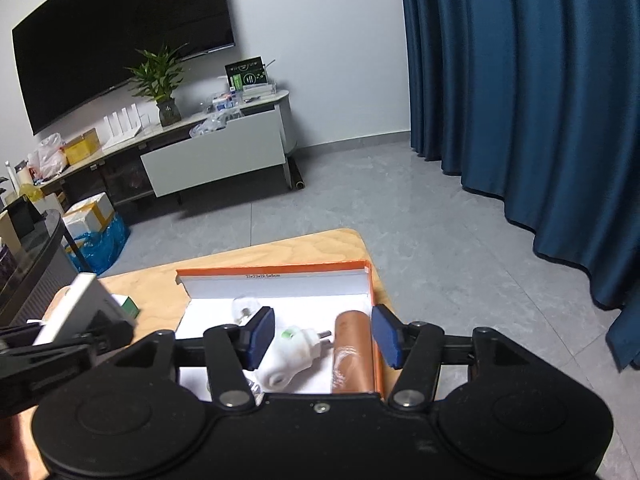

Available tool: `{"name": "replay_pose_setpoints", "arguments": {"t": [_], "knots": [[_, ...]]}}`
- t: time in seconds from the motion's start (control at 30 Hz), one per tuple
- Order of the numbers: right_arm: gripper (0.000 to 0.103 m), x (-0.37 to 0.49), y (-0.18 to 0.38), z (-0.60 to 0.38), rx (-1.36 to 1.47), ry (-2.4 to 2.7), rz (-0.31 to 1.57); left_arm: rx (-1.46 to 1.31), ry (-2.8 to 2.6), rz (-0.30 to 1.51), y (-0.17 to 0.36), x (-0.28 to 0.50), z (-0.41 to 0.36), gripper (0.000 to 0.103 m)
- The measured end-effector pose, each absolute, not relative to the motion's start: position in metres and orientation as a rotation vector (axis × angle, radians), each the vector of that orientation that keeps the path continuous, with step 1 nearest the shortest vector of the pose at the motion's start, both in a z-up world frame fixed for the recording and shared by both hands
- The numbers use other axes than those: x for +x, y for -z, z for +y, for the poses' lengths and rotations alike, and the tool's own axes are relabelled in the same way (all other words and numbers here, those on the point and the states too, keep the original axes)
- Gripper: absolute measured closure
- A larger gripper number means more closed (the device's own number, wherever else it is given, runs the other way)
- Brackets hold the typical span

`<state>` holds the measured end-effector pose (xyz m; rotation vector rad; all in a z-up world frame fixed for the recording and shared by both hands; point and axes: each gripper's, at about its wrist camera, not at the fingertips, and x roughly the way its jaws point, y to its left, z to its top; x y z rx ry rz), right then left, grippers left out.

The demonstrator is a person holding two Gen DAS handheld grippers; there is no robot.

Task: Organize rigid objects
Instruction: 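Lower the brown bottle into the white box and open right gripper, then open left gripper to drop the long white box into the white box, then move both tools back toward the white plug on the table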

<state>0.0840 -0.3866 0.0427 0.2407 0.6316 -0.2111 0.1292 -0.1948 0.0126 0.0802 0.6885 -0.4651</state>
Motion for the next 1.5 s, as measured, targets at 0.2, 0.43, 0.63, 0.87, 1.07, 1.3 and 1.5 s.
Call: {"name": "replay_pose_setpoints", "arguments": {"t": [0.2,0.43,0.63,0.87,1.07,1.3,1.5], "knots": [[0.036,0.073,-0.046,-0.378,0.215,0.191,0.62,0.103,0.478,0.72,0.003,0.143,-0.211,0.076],[0.035,0.068,-0.051,-0.372,0.216,0.182,0.61,0.062,0.498,0.79,0.015,0.156,-0.221,0.057],[0.031,0.065,-0.055,-0.365,0.215,0.185,0.598,0.065,0.5,0.744,0.0,0.138,-0.205,0.043],[0.019,0.067,-0.059,-0.34,0.219,0.146,0.597,0.048,0.411,0.713,-0.019,0.13,-0.169,0.035],[0.018,0.077,-0.057,-0.304,0.215,0.066,0.628,0.038,0.299,0.701,-0.026,0.127,-0.121,0.028],[0.018,0.089,-0.054,-0.258,0.211,-0.02,0.648,0.017,0.175,0.701,-0.027,0.122,-0.06,0.024],[0.018,0.097,-0.049,-0.224,0.198,-0.071,0.667,-0.004,0.09,0.704,-0.027,0.119,-0.024,0.022]]}}
